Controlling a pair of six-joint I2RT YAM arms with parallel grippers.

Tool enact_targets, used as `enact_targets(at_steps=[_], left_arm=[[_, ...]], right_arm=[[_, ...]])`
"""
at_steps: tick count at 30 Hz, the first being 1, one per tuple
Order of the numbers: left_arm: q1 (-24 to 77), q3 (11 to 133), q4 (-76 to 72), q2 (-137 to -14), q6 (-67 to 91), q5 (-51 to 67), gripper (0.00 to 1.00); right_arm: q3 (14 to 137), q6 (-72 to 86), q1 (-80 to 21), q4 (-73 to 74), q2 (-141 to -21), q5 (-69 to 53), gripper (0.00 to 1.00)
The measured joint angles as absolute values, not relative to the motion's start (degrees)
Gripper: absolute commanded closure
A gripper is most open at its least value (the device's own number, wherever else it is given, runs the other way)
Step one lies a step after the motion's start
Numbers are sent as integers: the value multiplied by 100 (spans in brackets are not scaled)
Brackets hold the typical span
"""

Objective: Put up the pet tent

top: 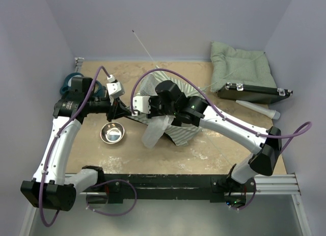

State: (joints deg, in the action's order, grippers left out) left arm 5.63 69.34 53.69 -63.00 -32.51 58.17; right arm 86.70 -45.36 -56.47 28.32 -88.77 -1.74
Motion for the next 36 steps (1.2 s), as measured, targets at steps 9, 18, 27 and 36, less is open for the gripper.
enact_targets(at_steps=[9, 18, 27, 36], left_arm=[[563, 6904, 5367, -6265, -3280, 5837, 100], [563, 6790, 5323, -6095, -3417, 5889, 100], [563, 6764, 5304, -6045, -3411, 5896, 100], [563, 6764, 5277, -6112, -3365, 5898, 100]], right_arm=[[8670, -4460, -5616, 2823, -8882, -255, 100], [8689, -4366, -5610, 2812, -8895, -274, 100], [8689, -4397, -5607, 2823, -8901, -344, 100], [8689, -4480, -5586, 2871, -8901, -403, 100]])
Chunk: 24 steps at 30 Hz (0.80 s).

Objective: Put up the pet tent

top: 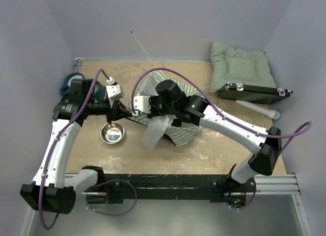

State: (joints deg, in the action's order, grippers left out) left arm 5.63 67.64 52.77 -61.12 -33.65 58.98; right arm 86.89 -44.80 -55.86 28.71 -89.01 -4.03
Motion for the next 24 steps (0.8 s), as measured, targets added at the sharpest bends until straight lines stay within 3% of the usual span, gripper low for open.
enact_targets(at_steps=[24], left_arm=[[563, 6764, 5186, -6307, -3216, 5986, 100]], right_arm=[[8689, -4451, -5555, 2932, -8899, -408, 100]])
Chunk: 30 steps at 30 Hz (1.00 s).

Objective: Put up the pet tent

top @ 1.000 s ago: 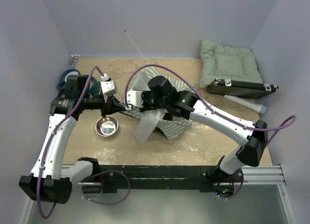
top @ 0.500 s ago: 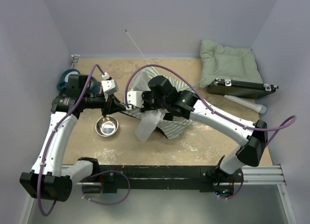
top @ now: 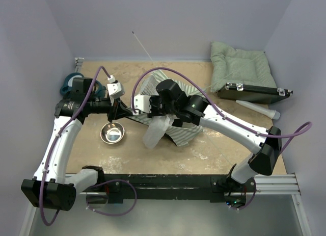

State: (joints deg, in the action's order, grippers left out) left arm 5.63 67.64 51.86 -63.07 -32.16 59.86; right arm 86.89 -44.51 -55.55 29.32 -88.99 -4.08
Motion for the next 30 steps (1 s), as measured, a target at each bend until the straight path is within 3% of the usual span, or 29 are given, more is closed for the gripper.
enact_targets(at_steps=[30], left_arm=[[563, 6759, 5164, -6359, -3214, 5988, 100]], right_arm=[[8689, -4307, -5540, 2928, -8890, -445, 100]])
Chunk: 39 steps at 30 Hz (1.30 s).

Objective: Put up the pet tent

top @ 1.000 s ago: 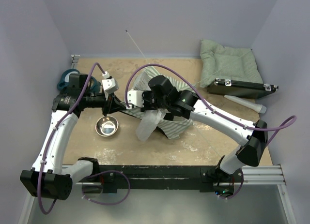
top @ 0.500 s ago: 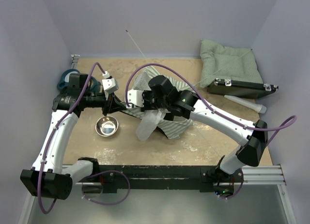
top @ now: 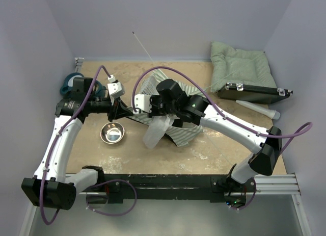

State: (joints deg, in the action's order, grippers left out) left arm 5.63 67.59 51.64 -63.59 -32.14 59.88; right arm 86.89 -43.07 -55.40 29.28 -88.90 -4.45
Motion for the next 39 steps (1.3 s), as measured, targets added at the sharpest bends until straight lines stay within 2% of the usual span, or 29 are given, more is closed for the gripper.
enact_targets(at_steps=[39], left_arm=[[563, 6759, 5087, -6510, -3076, 6007, 100]], right_arm=[[8689, -4344, -5507, 2987, -8831, -574, 100]])
